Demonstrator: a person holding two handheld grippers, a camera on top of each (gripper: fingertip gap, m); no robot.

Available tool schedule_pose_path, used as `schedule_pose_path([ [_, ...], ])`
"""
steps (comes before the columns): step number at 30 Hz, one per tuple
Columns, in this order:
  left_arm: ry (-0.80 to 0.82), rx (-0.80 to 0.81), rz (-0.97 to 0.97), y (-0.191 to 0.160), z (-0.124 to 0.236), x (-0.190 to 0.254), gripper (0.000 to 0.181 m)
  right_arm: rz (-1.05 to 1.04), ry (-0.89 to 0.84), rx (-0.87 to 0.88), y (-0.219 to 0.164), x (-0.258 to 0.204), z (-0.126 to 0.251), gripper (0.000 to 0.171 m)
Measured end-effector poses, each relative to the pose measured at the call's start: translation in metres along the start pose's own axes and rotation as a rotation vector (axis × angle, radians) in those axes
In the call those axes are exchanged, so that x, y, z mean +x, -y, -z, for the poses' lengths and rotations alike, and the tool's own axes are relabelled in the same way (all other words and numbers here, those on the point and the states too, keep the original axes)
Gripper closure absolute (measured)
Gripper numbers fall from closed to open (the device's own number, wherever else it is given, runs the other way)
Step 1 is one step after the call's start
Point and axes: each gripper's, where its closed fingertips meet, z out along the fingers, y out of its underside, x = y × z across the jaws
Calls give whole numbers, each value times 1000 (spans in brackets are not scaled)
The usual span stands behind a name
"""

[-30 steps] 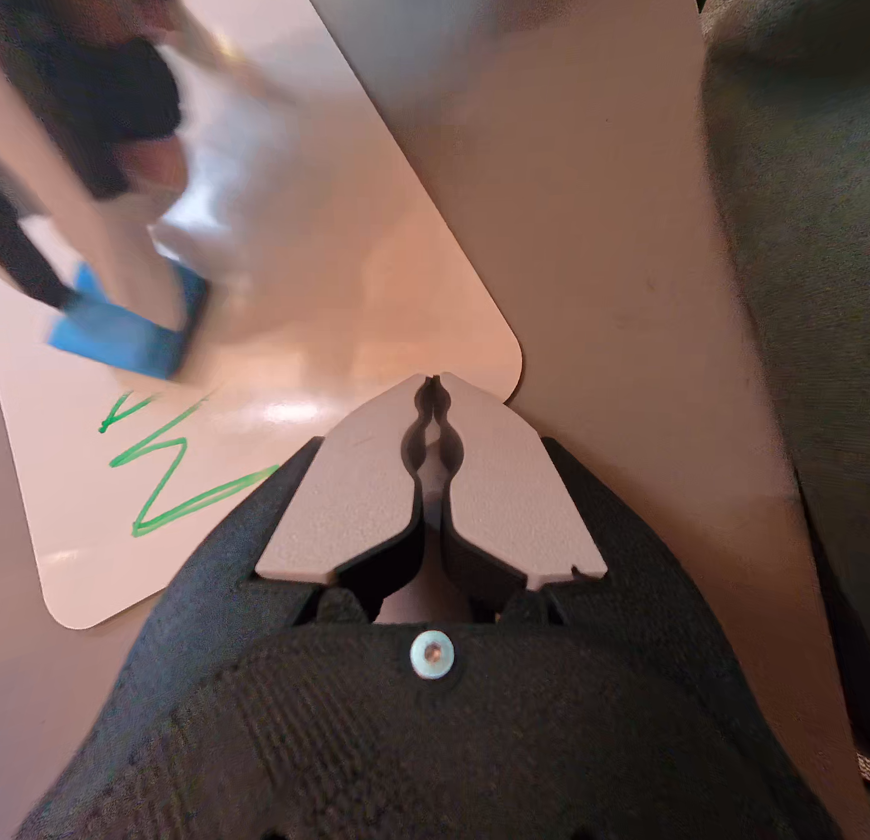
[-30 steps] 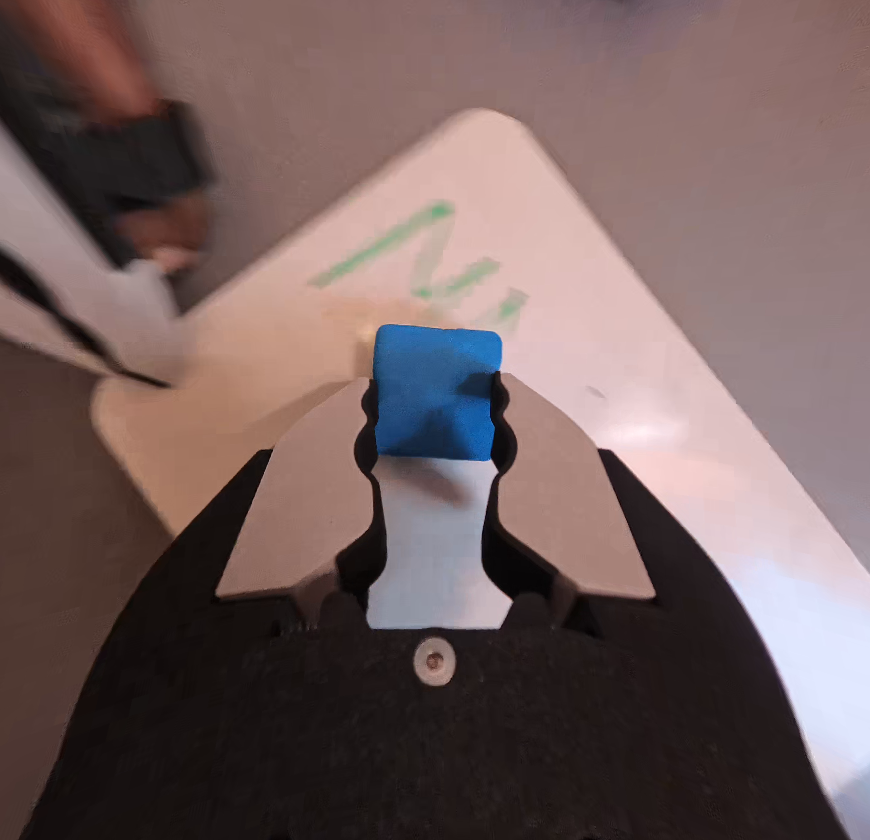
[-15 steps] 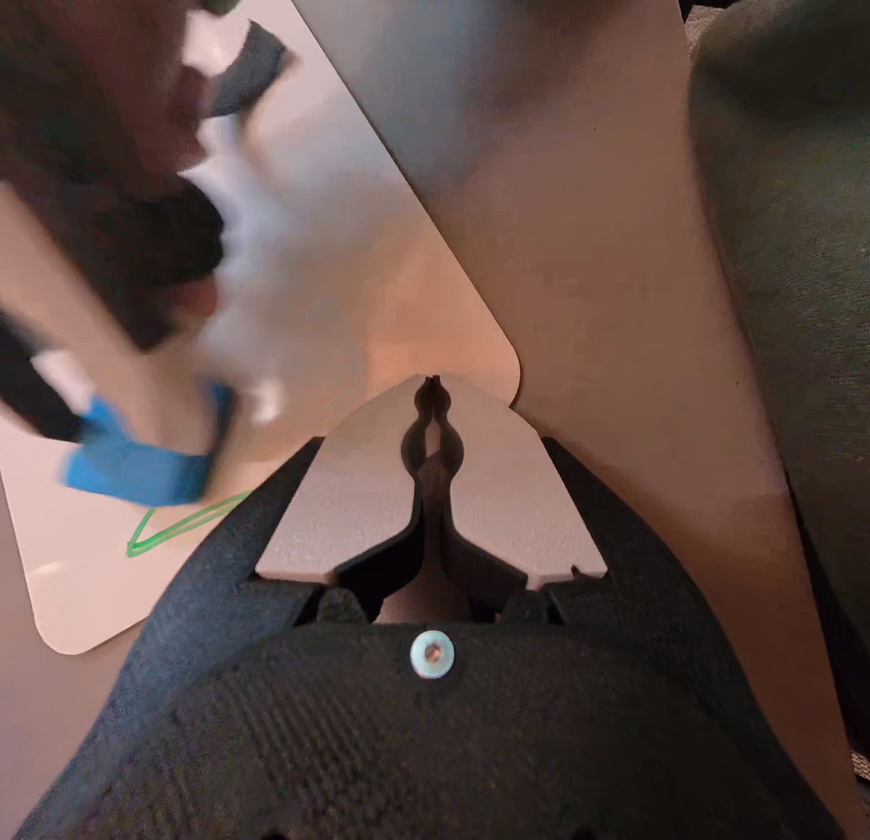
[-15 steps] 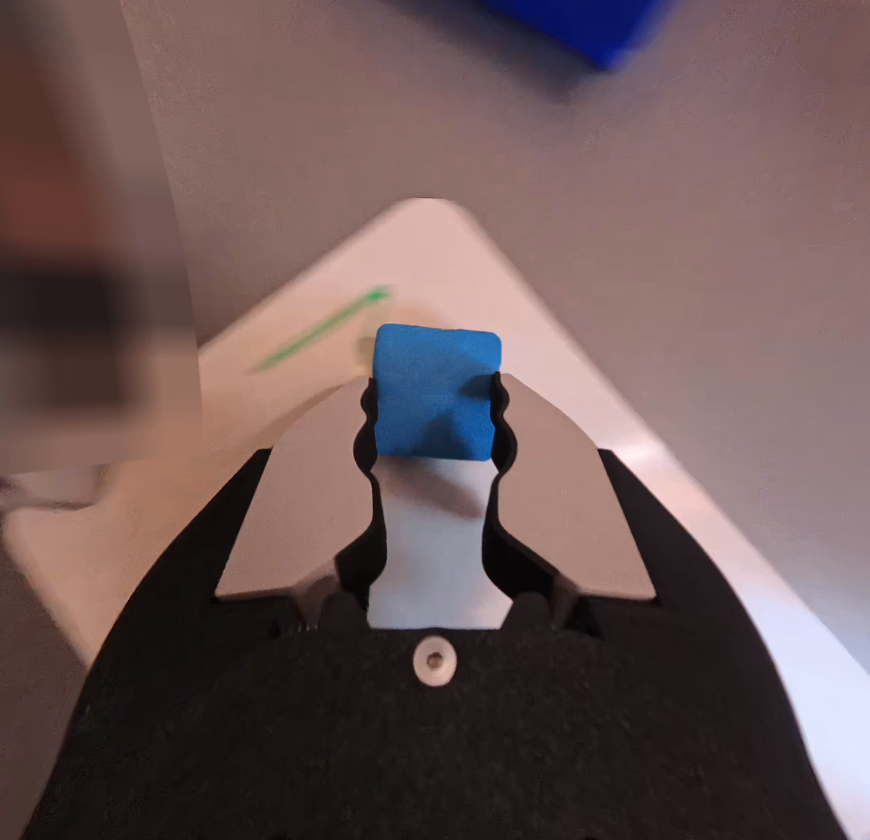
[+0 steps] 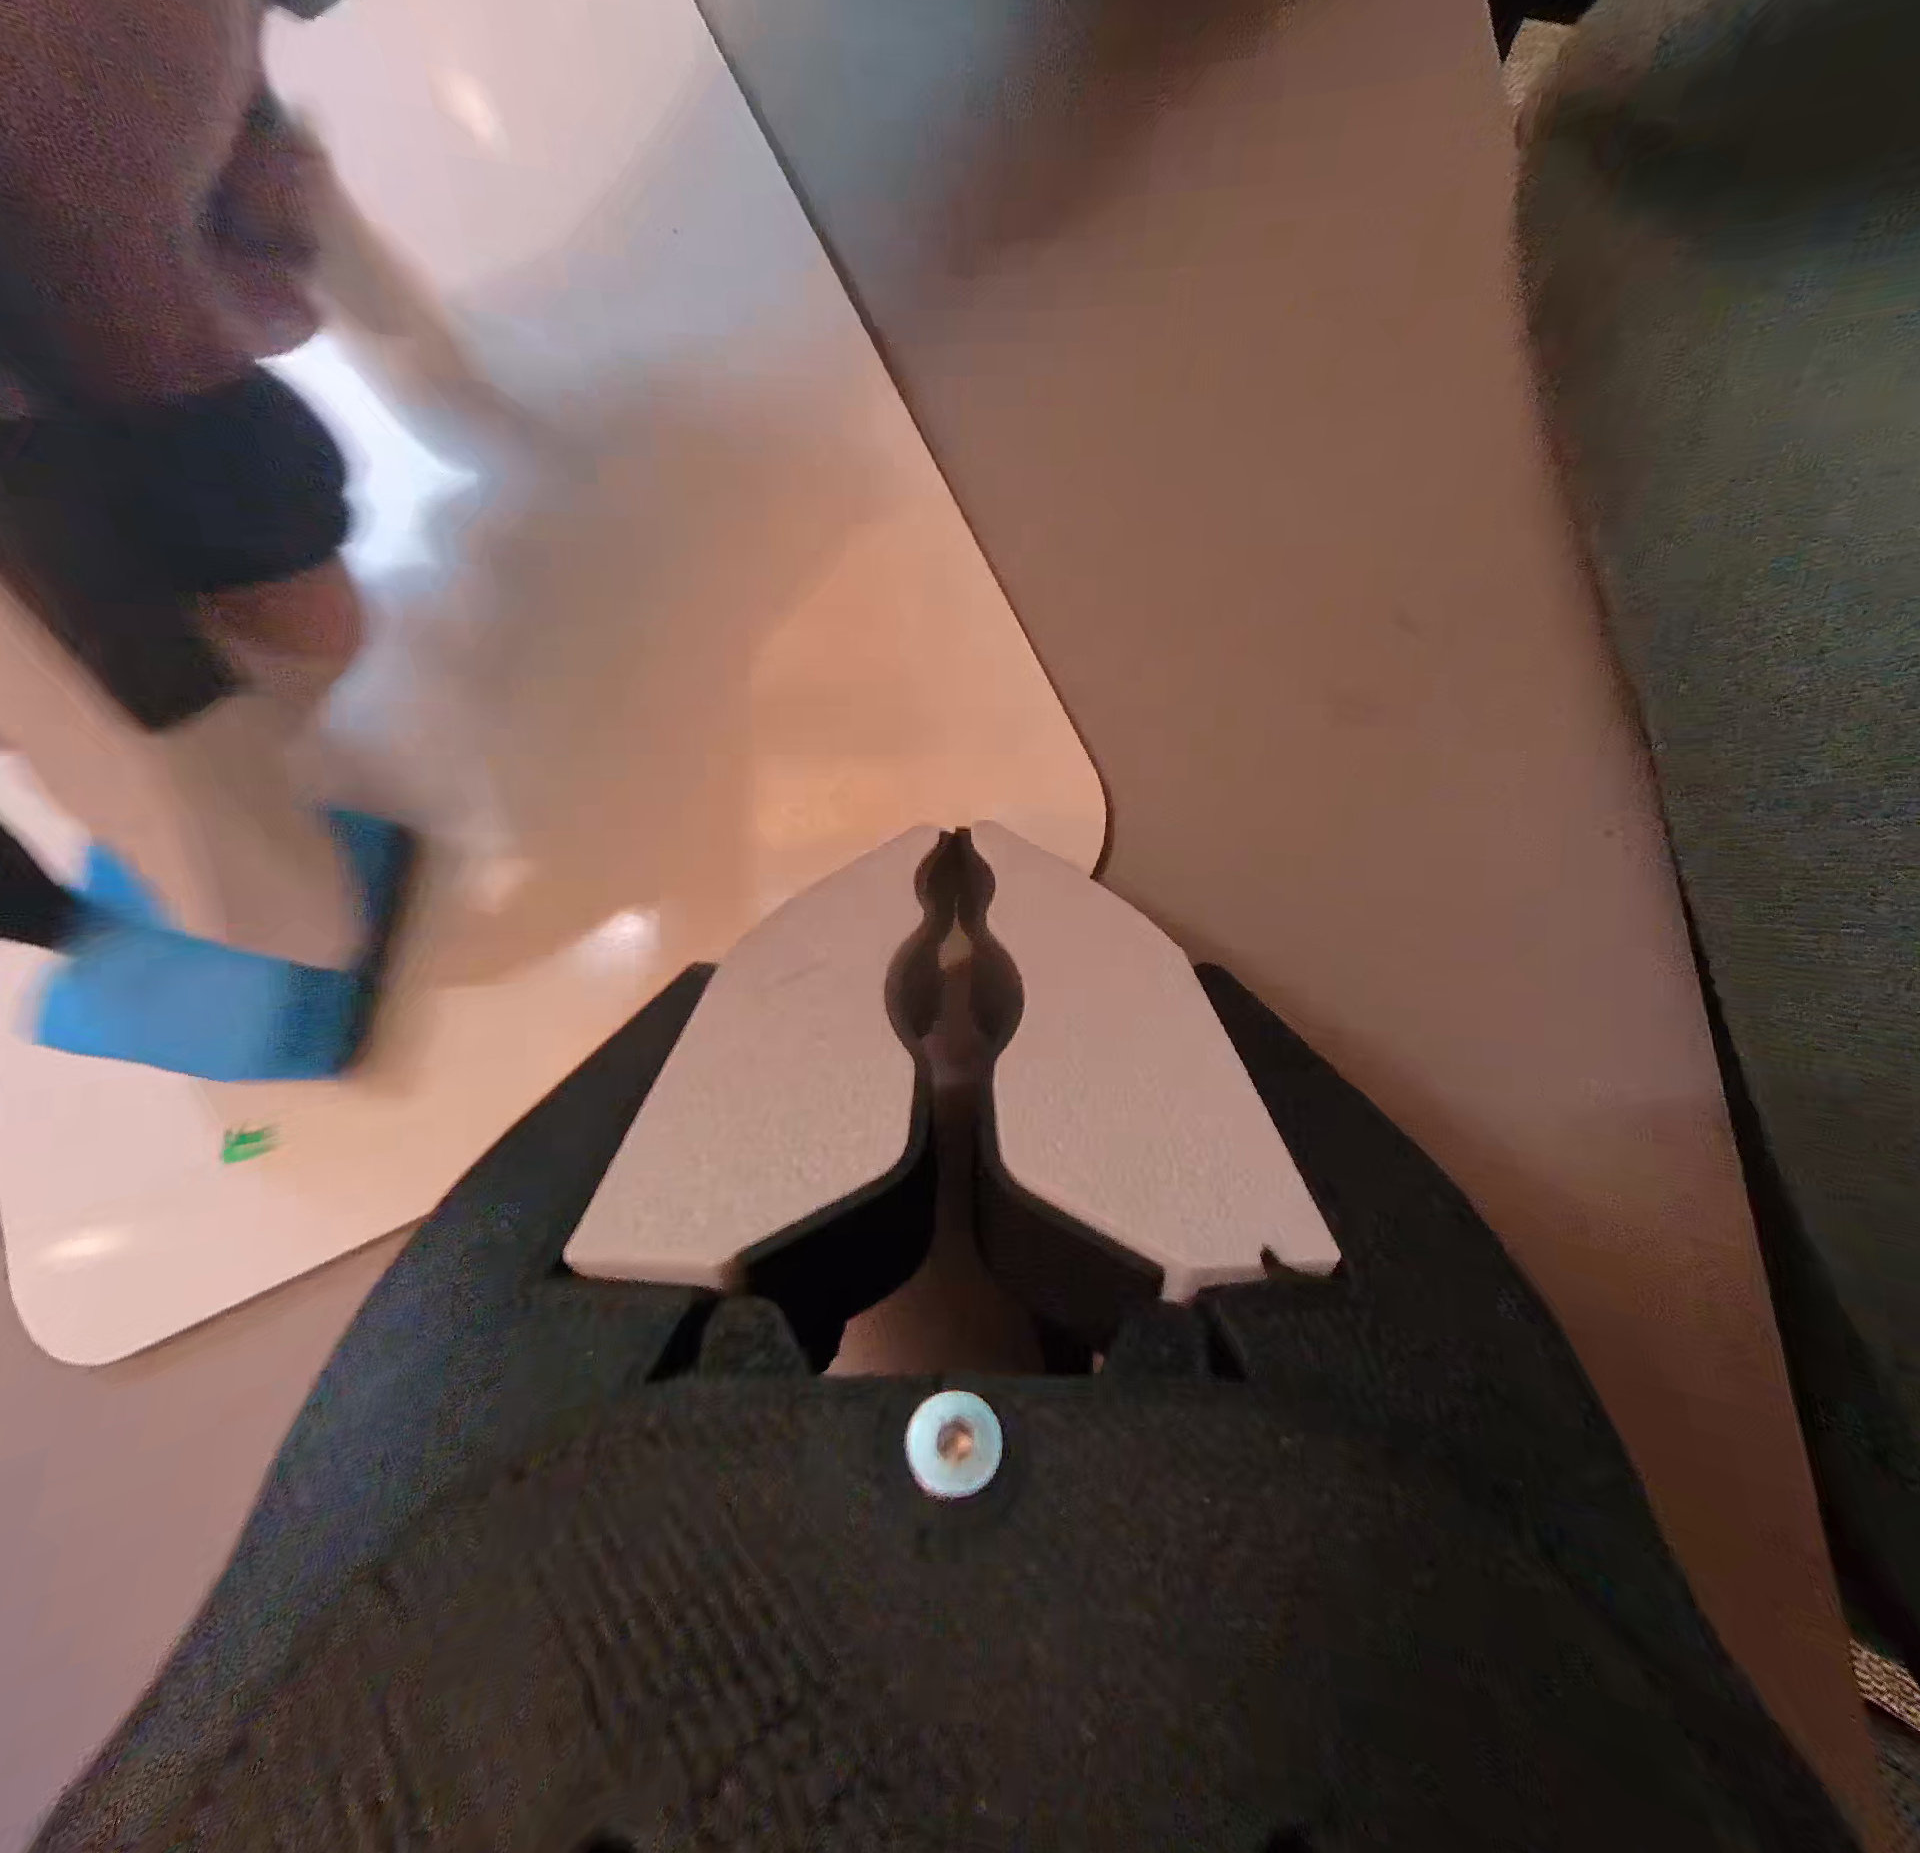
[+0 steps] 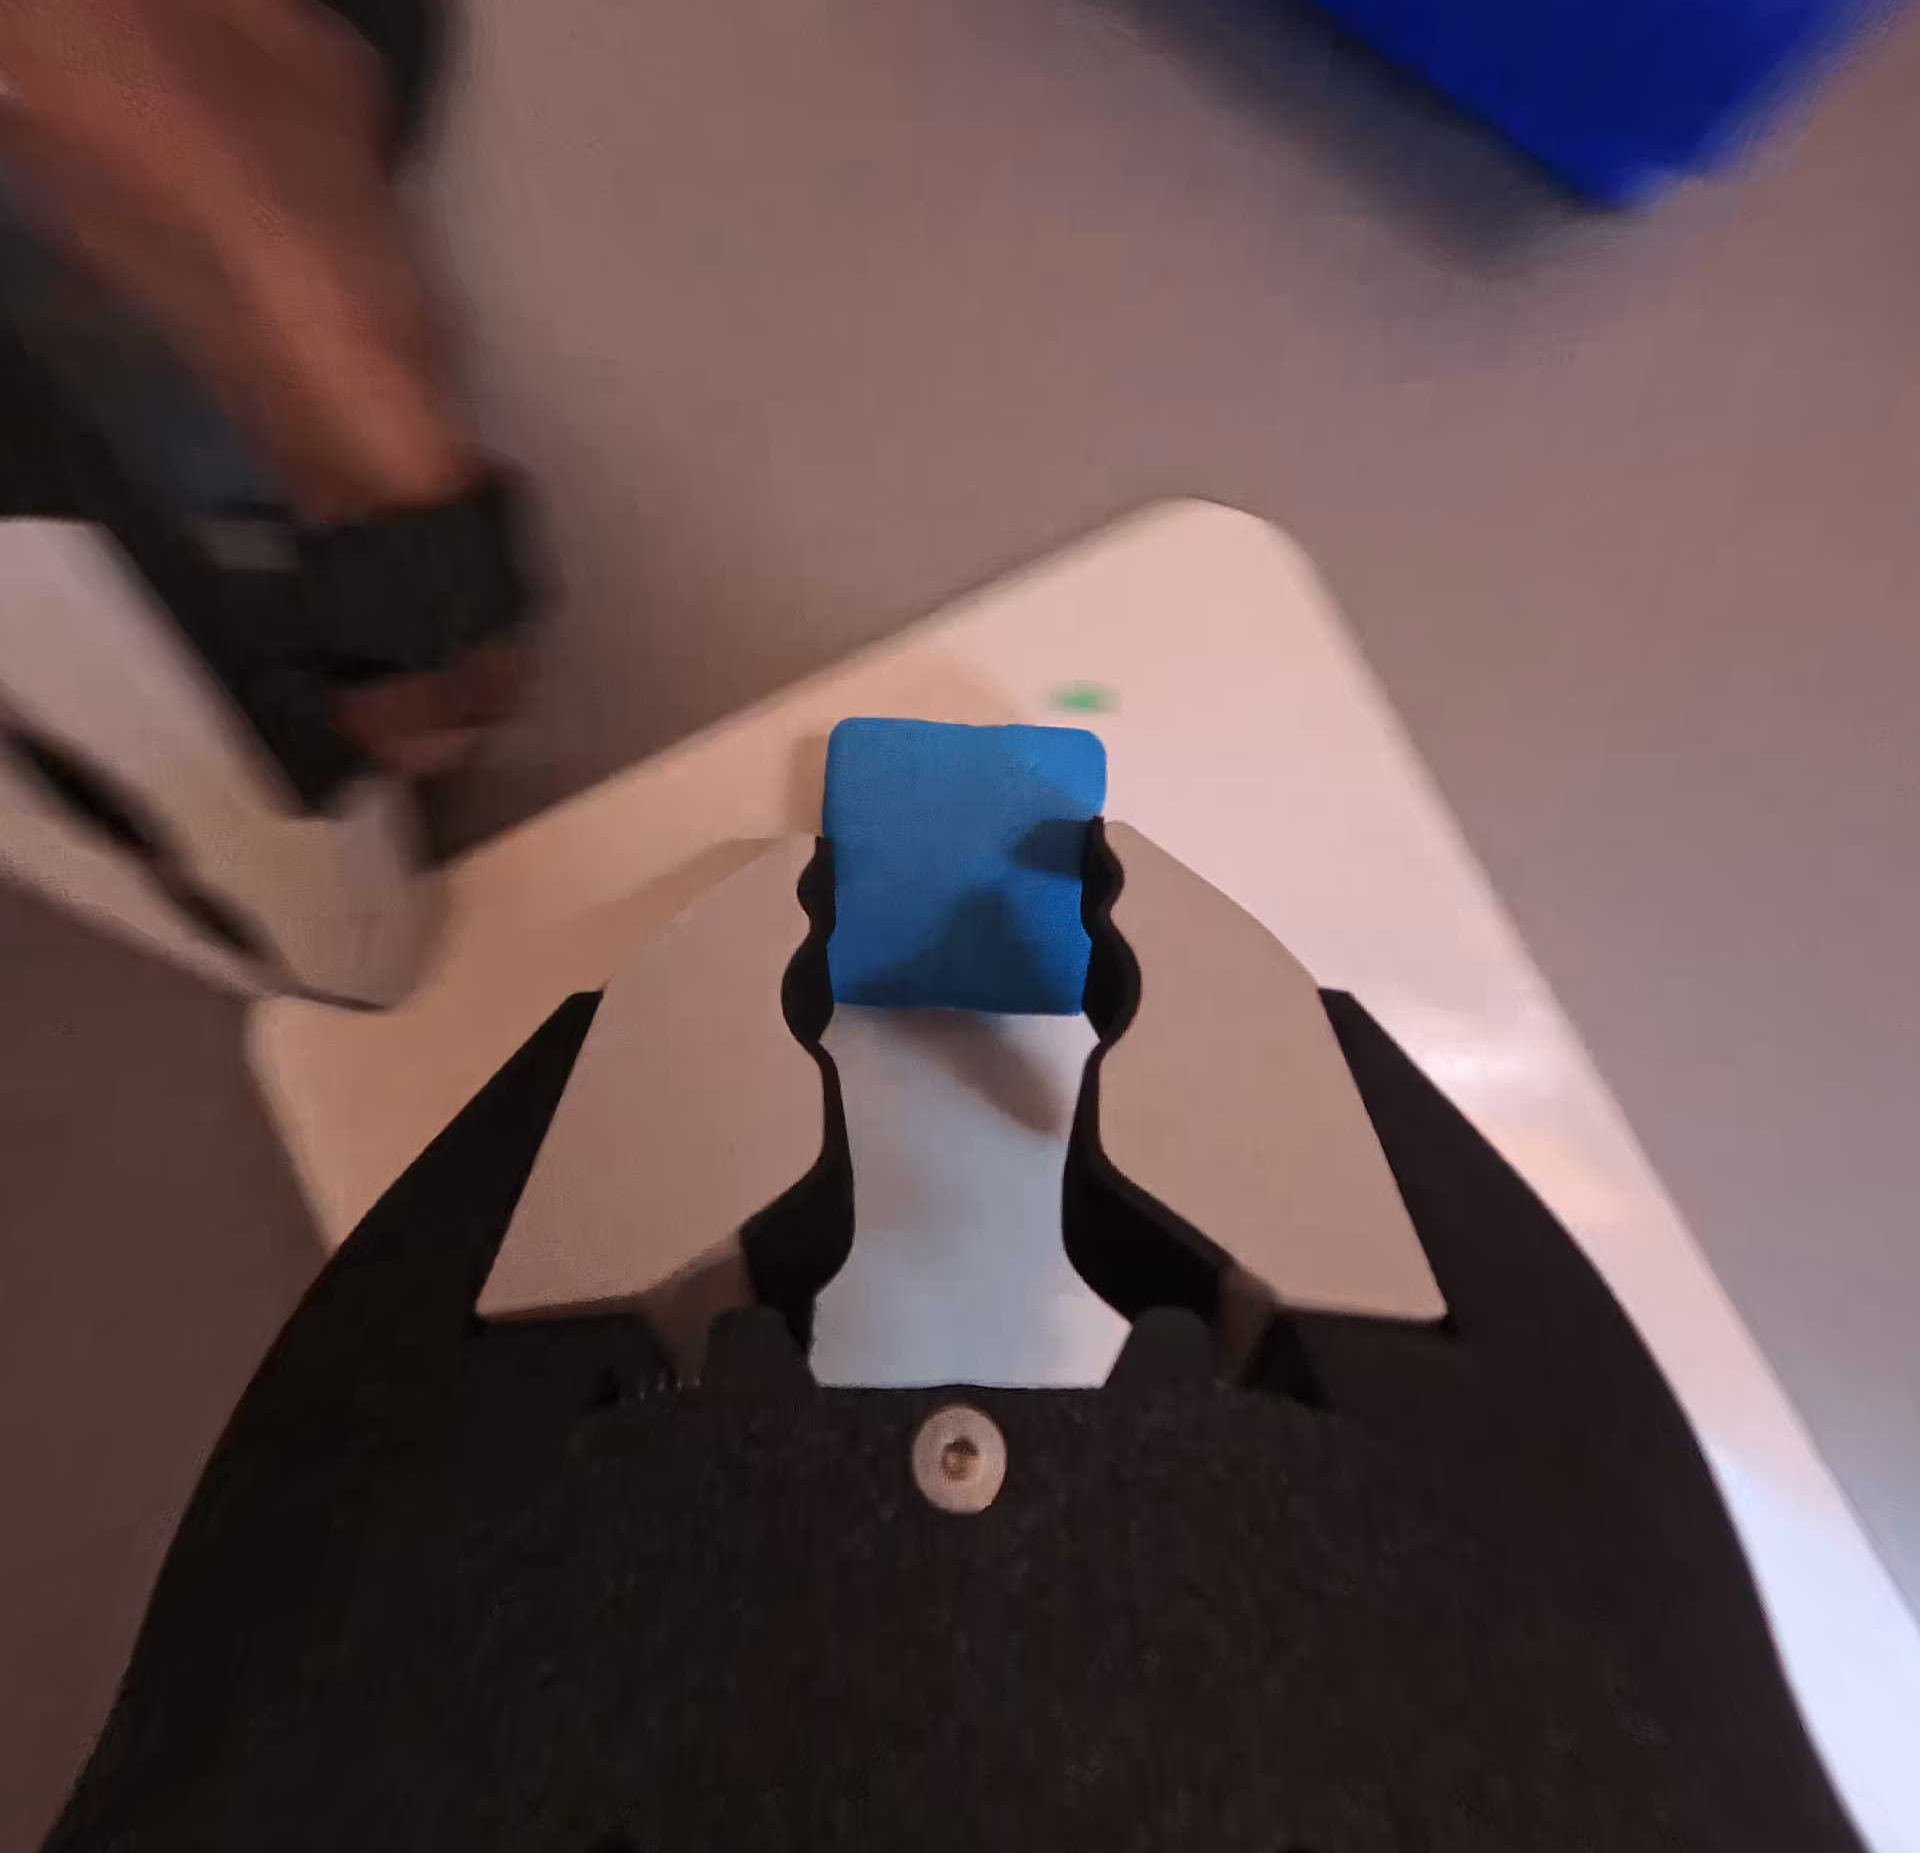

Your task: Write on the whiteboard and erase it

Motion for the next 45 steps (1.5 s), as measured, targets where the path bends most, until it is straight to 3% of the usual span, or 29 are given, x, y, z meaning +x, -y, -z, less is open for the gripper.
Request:
schedule_pose_path([
  [2, -2, -1, -4, 1, -1, 0, 181, 121, 57, -13, 12, -39, -10, 124],
  [3, -4, -1, -3, 1, -1, 0, 181, 131, 53, -13, 18, -38, -15, 124],
  [6, -2, 0, -8, 1, -1, 0, 181, -86, -79, 46, 19, 37, -15, 124],
  [8, -2, 3, -5, 1, -1, 0, 181, -147, -106, 42, 5, 55, -3, 124],
  [11, -11, 4, -4, 1, -2, 0, 181, 9, 4, 4, 10, -11, -9, 125],
  [13, -16, 4, -4, 2, -2, 1, 181, 97, 4, -7, 23, -25, -19, 124],
  [17, -7, 4, -8, 2, -3, 0, 181, -116, -102, 15, 15, 55, -12, 124],
  [23, -23, 1, -15, 2, -2, 3, 181, 195, 119, -25, 8, -67, -7, 124],
  [25, -12, -1, -16, 2, -3, 3, 180, 123, 121, 6, 13, -49, -11, 124],
  [28, -7, 1, -4, 2, -3, 2, 181, -21, -36, 43, 25, 30, -20, 124],
  [30, 2, -2, -5, 2, -3, 1, 181, -28, -37, 27, 26, 41, -21, 124],
  [34, -3, -7, -4, 1, -2, 0, 181, 178, 198, -8, 7, -56, -6, 124],
  [36, -35, -12, 7, 0, 0, 5, 181, 275, 230, -23, 0, -80, -1, 124],
  [38, -45, -16, 1, 0, 0, 8, 181, 255, 233, -16, 6, -67, -5, 124],
  [42, -39, -14, 1, 0, 0, 8, 181, 61, 18, 26, 29, 28, -23, 124],
  [45, -32, -17, -2, 0, 0, 8, 181, 115, 78, 5, 19, 1, -15, 124],
])
